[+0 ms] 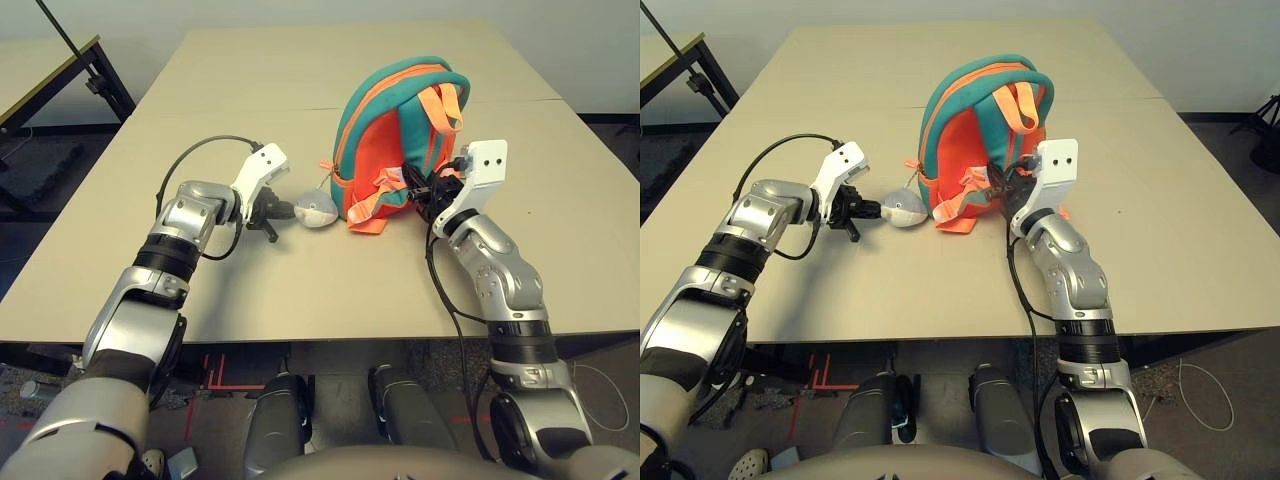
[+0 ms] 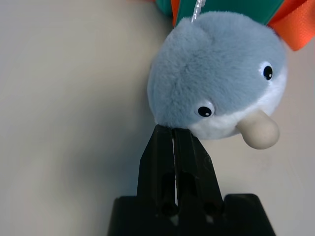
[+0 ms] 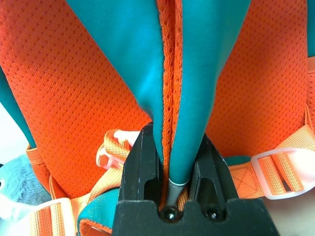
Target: Put the pencil case into the backpack and zip it.
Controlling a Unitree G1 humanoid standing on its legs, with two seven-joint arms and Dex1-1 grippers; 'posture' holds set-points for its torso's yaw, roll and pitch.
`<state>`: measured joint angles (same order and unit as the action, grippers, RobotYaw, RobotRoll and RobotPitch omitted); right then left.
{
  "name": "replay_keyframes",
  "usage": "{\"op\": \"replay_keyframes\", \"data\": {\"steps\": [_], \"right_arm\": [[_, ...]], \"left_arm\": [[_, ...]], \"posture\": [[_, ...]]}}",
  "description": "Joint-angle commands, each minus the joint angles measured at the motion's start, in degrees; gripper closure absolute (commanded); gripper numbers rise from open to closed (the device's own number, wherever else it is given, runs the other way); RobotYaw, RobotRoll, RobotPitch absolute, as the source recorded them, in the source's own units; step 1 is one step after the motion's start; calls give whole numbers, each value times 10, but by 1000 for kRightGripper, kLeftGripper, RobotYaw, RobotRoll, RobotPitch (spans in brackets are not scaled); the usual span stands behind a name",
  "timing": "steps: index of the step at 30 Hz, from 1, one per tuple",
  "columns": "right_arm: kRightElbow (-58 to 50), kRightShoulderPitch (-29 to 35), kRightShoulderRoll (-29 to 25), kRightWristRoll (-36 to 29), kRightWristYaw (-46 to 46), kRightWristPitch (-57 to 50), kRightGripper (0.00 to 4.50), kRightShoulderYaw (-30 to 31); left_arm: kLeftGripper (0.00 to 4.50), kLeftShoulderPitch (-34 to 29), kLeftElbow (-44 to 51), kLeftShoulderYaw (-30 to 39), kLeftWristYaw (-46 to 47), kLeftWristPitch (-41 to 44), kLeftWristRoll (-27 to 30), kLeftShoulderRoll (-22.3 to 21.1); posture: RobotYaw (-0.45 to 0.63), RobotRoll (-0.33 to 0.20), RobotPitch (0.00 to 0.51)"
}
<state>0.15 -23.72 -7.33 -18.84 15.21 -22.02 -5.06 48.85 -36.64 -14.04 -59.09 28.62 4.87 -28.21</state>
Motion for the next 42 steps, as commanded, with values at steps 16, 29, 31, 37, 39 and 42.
{"op": "replay_keyframes", "data": {"steps": [16, 29, 31, 37, 39, 42], "right_arm": [[-104, 47, -81, -33, 42, -113, 23, -12], [-215, 158, -202, -125, 107, -194, 23, -92], [-188, 164, -198, -105, 90, -167, 23, -106], [-78, 163, -185, -53, 52, -71, 23, -140], [-28, 153, -179, -45, 39, -32, 23, -160], [39, 138, -178, -35, 31, 20, 23, -180]], "left_arm": [[13, -43, 171, 72, -39, 113, 94, -11], [13, -61, 174, 88, -31, 105, 105, -21], [13, -69, 177, 95, -29, 104, 107, -26], [13, -101, 186, 144, 0, 108, 128, -33], [13, -112, 187, 173, 24, 110, 139, -30], [13, -126, 186, 200, 49, 98, 146, -27]], "posture": [[-189, 0, 115], [-229, 0, 126], [-228, 0, 127], [-213, 0, 130], [-207, 0, 132], [-187, 0, 134]]}}
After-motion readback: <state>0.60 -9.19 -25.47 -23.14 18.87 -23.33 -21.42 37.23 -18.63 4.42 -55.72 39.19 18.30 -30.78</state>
